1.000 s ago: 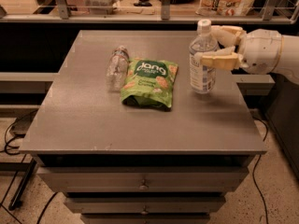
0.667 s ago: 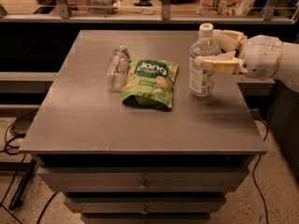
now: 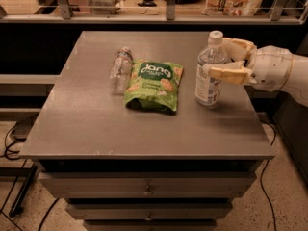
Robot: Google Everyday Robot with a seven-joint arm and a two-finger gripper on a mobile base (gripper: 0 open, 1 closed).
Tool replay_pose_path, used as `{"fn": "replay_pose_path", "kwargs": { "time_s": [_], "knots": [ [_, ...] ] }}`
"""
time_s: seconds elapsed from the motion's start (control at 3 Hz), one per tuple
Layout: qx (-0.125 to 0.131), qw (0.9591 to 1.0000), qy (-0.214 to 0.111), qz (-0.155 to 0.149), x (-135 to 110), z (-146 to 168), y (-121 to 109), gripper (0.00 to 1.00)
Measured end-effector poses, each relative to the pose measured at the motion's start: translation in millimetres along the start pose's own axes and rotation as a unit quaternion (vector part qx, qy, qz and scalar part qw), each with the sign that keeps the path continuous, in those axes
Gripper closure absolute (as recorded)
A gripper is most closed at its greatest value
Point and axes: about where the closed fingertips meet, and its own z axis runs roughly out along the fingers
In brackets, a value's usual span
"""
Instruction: Place blue plastic bottle upright
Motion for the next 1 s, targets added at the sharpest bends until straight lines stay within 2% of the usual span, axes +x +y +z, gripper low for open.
{"fn": "replay_pose_path", "kwargs": {
  "time_s": [0.33, 0.67, 1.0],
  "knots": [
    [0.011, 0.9998, -0.004, 0.016, 9.1, -4.1, 5.9, 0.35],
    [0.021, 0.9992, -0.006, 0.032, 18.4, -8.4, 11.1, 0.04],
    [0.026, 0.9989, -0.007, 0.039, 22.2, -10.7, 13.1, 0.00]
  ]
}}
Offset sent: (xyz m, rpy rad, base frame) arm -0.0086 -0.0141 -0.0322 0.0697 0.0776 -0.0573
